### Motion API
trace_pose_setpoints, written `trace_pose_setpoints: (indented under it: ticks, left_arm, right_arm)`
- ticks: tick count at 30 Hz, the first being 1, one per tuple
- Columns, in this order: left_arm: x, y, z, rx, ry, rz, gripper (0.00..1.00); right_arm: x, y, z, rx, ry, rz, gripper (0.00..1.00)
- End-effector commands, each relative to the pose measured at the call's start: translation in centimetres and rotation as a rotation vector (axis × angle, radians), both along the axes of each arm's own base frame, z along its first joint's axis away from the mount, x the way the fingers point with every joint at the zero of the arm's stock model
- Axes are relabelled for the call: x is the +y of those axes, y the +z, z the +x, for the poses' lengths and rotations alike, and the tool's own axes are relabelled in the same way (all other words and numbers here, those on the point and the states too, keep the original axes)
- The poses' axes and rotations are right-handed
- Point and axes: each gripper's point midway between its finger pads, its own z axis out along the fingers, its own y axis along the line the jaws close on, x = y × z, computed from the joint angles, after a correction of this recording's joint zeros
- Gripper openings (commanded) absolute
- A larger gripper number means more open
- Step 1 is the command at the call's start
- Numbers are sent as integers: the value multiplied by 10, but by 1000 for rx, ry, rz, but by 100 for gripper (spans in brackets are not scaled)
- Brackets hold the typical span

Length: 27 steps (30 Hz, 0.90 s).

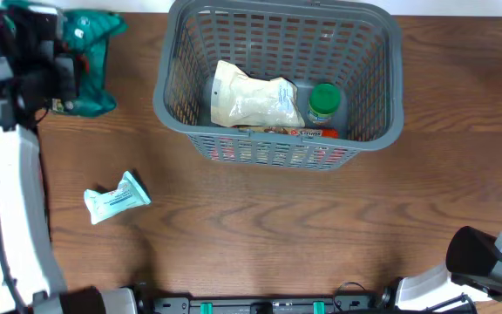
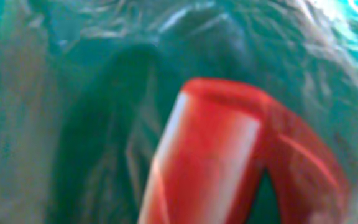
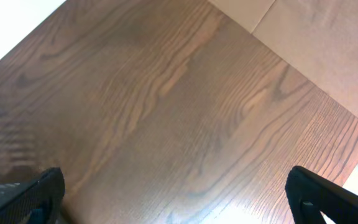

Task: Pack container
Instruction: 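Lift the green bag with the left gripper and carry it over the basket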

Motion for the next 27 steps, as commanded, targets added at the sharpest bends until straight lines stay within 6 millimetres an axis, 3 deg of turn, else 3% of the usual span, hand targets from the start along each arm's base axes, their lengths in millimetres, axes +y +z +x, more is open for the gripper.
trace_pose_setpoints:
  ticks: [1,8,14,21,27]
  left_arm:
    - [-40,95,-21,-255,-156,-61,6]
    - [-98,177,-61,-462,-357,-68,6]
    - [-161,206,-84,-546,-598,-127,6]
    - [-212,202,-83,-538,-755,-169,6]
    - [-264,169,-68,-457,-905,-185,6]
  right_arm:
    - [-4,3,-3,-12,-25,-3,99]
    - [-4,3,-3,-12,-25,-3,99]
    - [-4,3,-3,-12,-25,-3,99]
    - [-4,3,-3,-12,-25,-3,99]
    - [-4,3,-3,-12,-25,-3,99]
